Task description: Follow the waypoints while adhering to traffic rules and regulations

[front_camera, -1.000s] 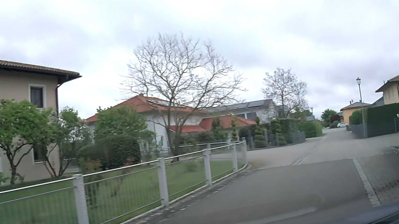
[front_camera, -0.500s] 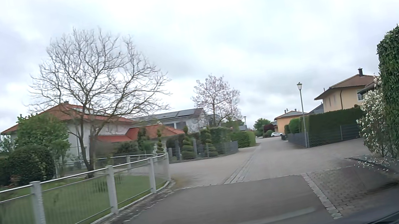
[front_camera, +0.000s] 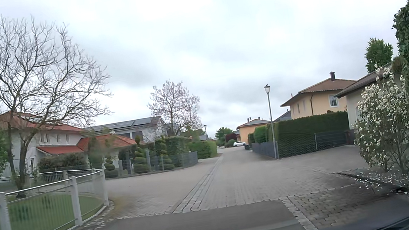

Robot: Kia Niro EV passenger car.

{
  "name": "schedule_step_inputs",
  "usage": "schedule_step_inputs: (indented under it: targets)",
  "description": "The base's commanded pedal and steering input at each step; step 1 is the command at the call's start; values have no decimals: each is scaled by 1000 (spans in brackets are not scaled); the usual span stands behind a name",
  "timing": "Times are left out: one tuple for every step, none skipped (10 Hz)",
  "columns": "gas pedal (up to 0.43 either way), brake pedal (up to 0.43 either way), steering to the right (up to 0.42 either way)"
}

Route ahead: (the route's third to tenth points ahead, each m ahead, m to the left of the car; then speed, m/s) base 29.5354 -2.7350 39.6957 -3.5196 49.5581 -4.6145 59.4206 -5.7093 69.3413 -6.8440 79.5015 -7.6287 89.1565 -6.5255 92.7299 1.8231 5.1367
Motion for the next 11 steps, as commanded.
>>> schedule_step_inputs:
  targets:
    - [169, 0, 132]
    - [169, 0, 111]
    - [169, 0, 90]
    - [169, 0, 78]
    - [169, 0, 66]
    - [169, 0, 58]
    - [169, 0, 43]
    - [169, 0, 31]
    - [169, 0, 18]
    - [169, 0, 10]
    - [169, 0, 7]
